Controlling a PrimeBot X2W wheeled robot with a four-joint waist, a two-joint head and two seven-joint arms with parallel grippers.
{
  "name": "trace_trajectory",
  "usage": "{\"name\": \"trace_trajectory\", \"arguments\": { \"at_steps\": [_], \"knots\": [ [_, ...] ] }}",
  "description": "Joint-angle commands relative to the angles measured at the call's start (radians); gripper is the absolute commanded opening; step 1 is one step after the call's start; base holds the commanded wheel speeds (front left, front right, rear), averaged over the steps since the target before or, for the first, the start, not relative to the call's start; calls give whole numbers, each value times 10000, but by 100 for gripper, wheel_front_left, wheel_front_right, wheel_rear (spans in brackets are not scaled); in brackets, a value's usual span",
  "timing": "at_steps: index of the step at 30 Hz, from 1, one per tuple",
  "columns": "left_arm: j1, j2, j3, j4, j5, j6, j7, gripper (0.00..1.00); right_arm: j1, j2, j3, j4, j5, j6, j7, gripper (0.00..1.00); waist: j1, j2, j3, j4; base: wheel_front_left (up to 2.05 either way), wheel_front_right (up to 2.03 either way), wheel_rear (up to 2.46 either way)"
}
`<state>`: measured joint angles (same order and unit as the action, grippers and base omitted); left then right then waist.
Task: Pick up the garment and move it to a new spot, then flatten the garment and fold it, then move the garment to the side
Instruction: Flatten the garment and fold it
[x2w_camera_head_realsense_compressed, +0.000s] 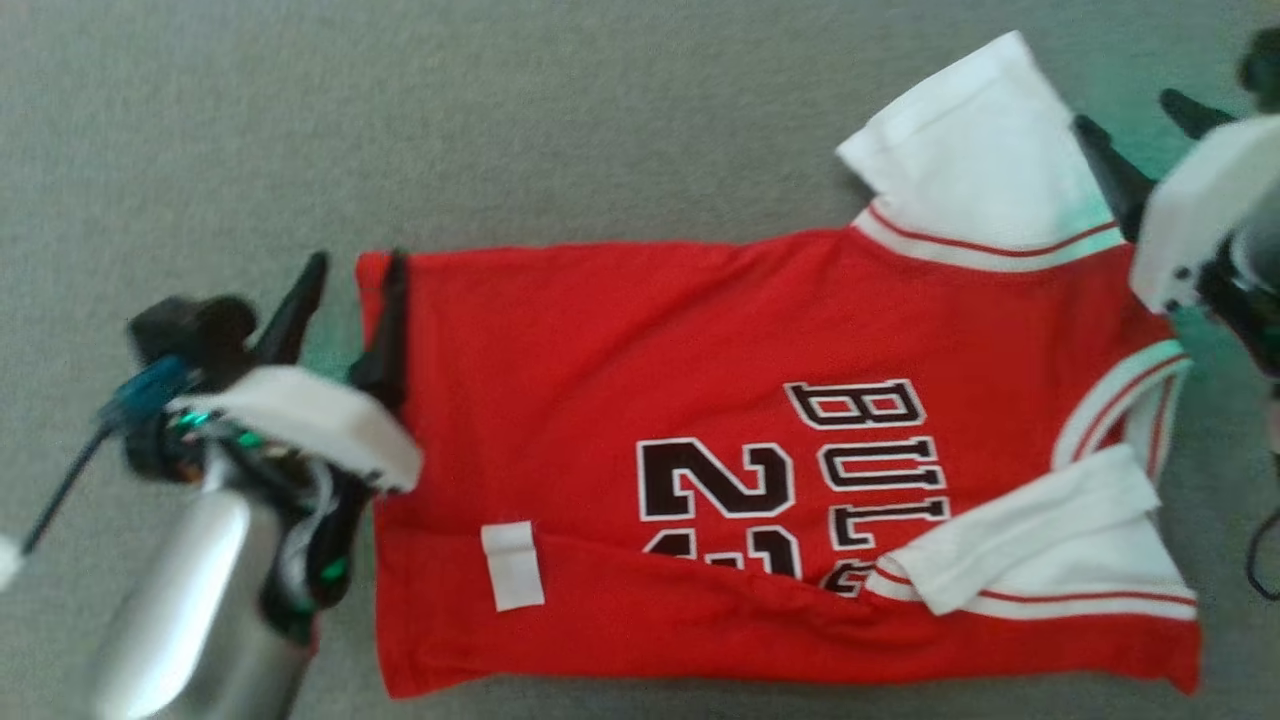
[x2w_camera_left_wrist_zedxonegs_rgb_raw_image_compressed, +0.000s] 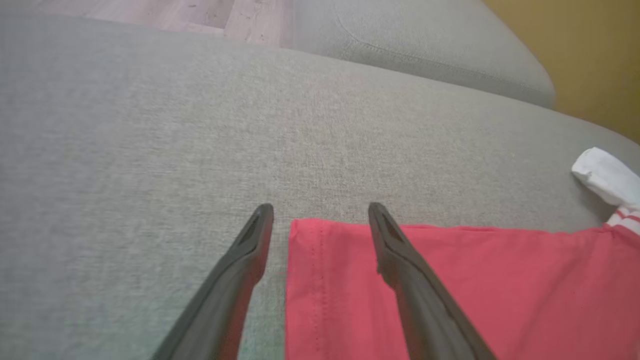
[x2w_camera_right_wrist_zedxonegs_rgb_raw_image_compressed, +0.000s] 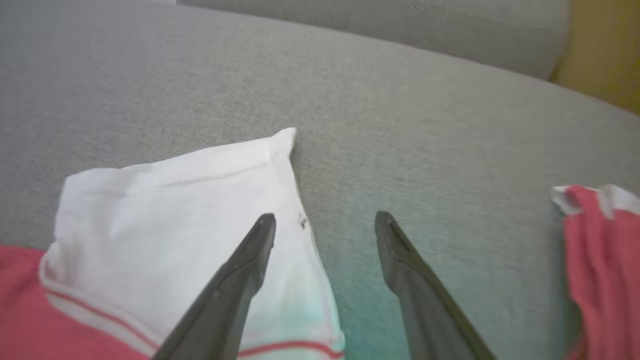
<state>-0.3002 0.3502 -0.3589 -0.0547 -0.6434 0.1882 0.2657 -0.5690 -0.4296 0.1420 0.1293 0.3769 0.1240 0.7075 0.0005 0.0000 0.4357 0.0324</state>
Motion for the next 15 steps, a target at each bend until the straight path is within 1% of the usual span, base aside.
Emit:
{"name": "trace_trajectory", "arguments": {
  "at_steps": [1, 4, 7, 11, 15],
  "knots": [
    [-347, 23, 212, 126, 141, -101, -176, 100, -258, 2, 236, 183, -166, 67, -192, 100, -5, 0, 477, 455, 0, 0, 0],
    [-993, -412, -158, 1113, 217, -389, -371, 100, -864, 242, 604, 1342, -345, 67, -696, 100, -5, 0, 538, 642, 0, 0, 0],
    [-1376, -603, -395, 1916, 339, -555, -486, 100, -1309, 459, 830, 2258, -355, 67, -1189, 100, -5, 0, 561, 696, 0, 0, 0],
    [-1574, -720, -590, 2446, 255, -834, -442, 100, -1756, 635, 1164, 3161, -279, 67, -1662, 100, -5, 0, 528, 671, 0, 0, 0],
    [-1672, -691, -704, 2722, 217, -968, -306, 100, -2091, 707, 1534, 3700, -92, 67, -1979, 100, -5, 0, 489, 625, 0, 0, 0]
  ]
}}
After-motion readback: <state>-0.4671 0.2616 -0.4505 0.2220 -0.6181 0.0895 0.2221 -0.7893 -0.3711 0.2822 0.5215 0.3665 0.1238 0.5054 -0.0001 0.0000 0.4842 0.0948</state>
